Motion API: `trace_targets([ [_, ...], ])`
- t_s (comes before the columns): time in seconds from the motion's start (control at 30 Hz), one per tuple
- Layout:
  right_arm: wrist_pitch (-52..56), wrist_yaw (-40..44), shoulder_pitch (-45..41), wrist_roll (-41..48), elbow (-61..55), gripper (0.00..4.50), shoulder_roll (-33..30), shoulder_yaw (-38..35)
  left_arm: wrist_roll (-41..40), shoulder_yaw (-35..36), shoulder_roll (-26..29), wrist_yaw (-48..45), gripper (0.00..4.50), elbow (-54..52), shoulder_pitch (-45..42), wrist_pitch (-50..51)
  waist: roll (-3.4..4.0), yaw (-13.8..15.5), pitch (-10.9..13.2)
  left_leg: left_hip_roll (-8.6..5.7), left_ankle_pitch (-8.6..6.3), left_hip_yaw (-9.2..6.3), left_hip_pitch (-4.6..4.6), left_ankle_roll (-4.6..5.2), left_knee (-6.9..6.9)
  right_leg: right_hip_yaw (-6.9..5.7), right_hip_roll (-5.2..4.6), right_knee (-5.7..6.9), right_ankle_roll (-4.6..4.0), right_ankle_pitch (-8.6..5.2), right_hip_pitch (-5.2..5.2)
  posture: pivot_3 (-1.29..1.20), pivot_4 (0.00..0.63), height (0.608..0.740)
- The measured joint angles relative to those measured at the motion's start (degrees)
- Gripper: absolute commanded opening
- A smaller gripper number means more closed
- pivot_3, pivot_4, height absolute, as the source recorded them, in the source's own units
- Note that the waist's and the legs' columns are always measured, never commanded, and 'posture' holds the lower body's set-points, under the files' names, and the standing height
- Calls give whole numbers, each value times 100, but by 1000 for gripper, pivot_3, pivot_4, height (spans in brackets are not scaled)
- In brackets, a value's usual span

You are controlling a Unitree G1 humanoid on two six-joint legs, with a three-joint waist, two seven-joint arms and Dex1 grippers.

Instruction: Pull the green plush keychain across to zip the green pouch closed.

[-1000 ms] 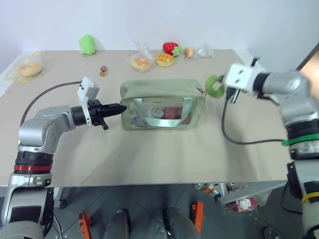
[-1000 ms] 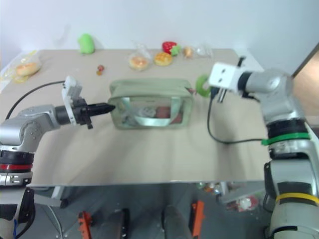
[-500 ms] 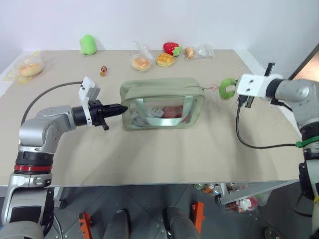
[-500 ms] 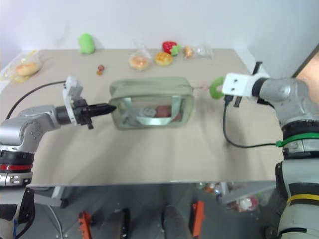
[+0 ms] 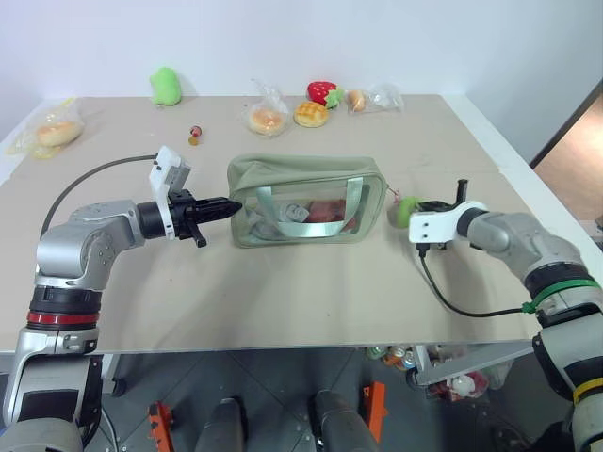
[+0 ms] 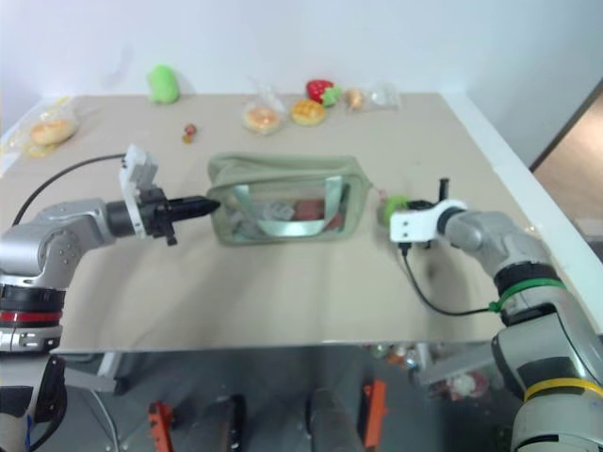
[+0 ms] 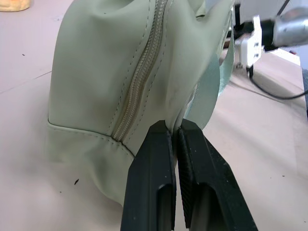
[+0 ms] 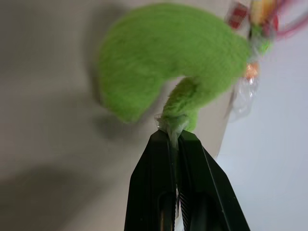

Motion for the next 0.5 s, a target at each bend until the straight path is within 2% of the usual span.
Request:
trace_targets([
  [0.37,-453,181,349,-213,-751,46,159,169,22,0,-10,66,0,49,8,74,-121,-16,-73,9,-2,-3,99,0,-35,-11,5,-2,-28,-21,87,0,150,740],
  [0.5,-436,387,403,-21,-744,46,238,33,21,1,-12,72,0,47,50,78,-130,-21,-74,9,-4,-3,140,-1,-39,-11,4,-3,-43,-36,123,0,150,740],
])
